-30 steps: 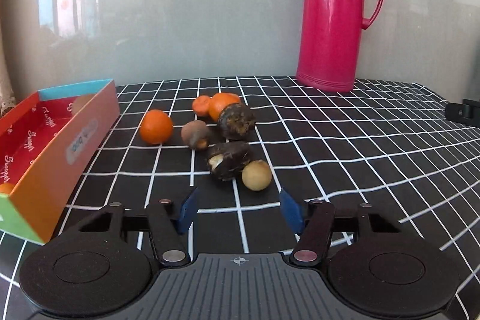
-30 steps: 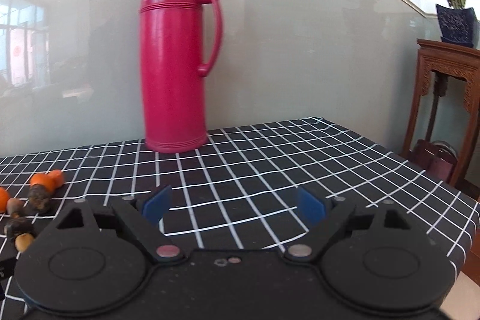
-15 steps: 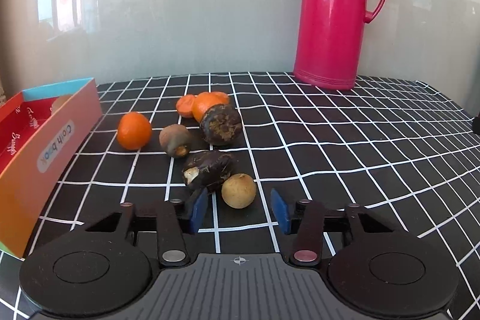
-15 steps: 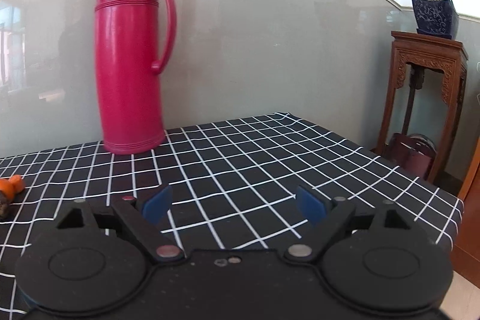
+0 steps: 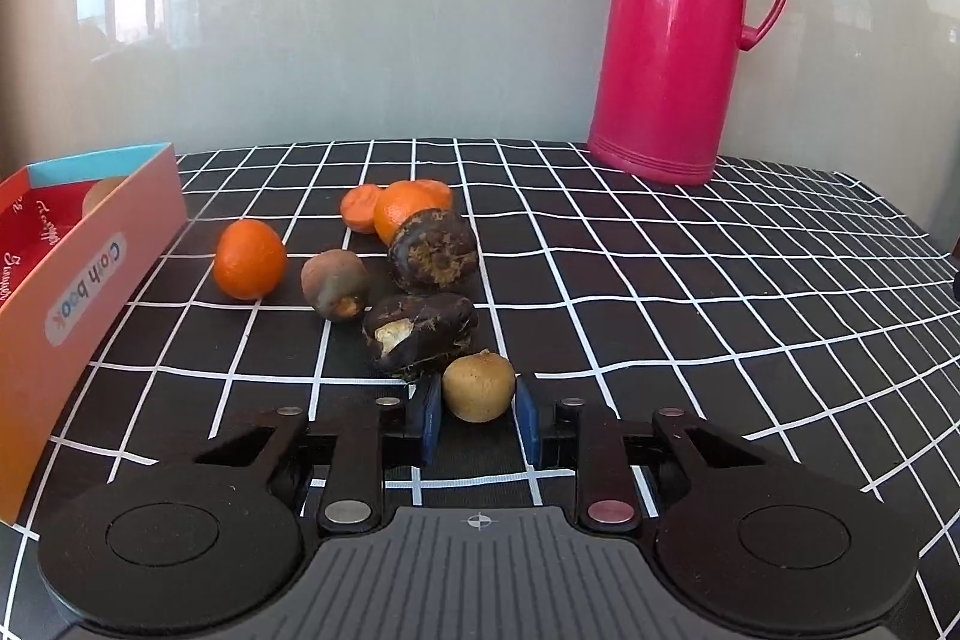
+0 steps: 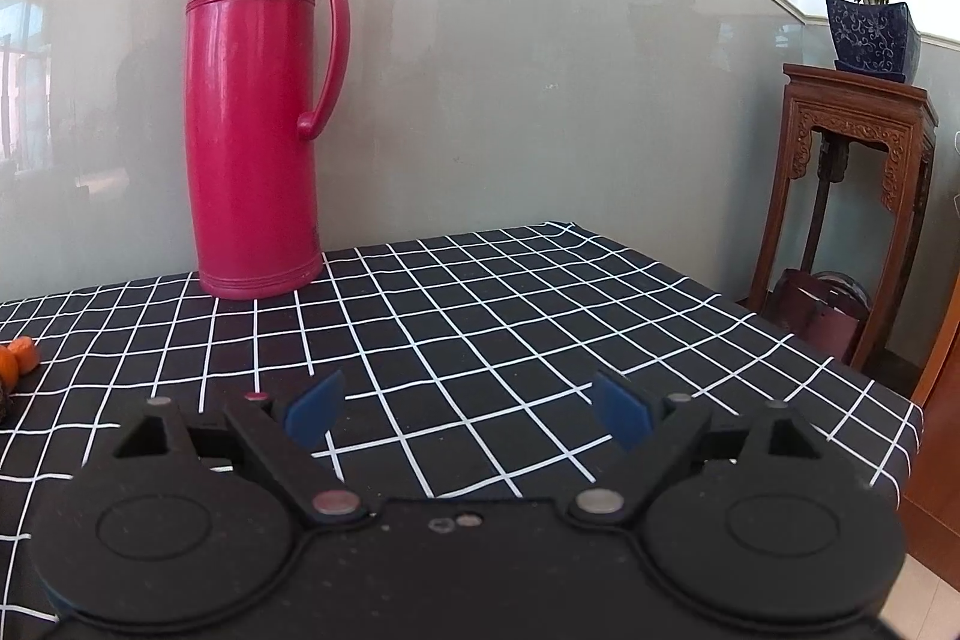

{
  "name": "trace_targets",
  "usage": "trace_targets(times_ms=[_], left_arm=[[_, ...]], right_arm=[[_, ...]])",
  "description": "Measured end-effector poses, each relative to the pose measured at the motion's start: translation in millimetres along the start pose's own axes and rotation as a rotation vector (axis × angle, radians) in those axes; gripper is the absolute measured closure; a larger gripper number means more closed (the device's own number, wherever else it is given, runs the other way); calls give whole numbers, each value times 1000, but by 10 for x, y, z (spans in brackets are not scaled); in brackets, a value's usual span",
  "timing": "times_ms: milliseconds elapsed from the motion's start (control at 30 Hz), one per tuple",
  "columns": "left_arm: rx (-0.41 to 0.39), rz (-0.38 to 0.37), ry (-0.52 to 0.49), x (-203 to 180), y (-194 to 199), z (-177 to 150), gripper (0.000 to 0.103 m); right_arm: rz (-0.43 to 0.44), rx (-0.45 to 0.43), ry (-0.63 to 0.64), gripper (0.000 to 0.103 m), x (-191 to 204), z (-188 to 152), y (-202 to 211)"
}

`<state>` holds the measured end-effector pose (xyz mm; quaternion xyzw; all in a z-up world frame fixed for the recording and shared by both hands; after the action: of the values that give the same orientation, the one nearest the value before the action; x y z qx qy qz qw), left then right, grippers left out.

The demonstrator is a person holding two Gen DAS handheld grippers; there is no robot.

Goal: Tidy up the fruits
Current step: 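Move the left tool to the small yellow fruit and grasp it, then carry the yellow fruit with the left tool into the box and release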

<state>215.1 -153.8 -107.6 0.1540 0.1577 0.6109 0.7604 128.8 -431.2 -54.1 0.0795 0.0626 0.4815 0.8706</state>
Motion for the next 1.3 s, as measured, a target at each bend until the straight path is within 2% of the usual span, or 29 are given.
trace_targets(times_ms=[333,767,1000,1300], left_arm=[[-35,-26,-39,-28,191,51,77],[-75,-30,-25,100,416,170,76],[-123,4,-6,295,551,317,77],[-165,63,8,650,736,409,76]], right_arm=[[-1,32,-12,14,57,-44,-34],[0,19,33,14,240,-10,57],[5,19,31,14,278,29,106],[53,13,31,14,569,80,214]])
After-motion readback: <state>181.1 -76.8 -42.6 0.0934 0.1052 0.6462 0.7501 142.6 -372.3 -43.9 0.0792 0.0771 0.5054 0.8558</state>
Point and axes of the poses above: each gripper's, at about its wrist camera, not at the fingertips, and y roughly against the way its jaws point, x to its left, z to its top, the point moved 10 cm from there along -y, roughly the way its jaws point, and after that the axes turned 10 degrees about -x, right-handed, at the moved point
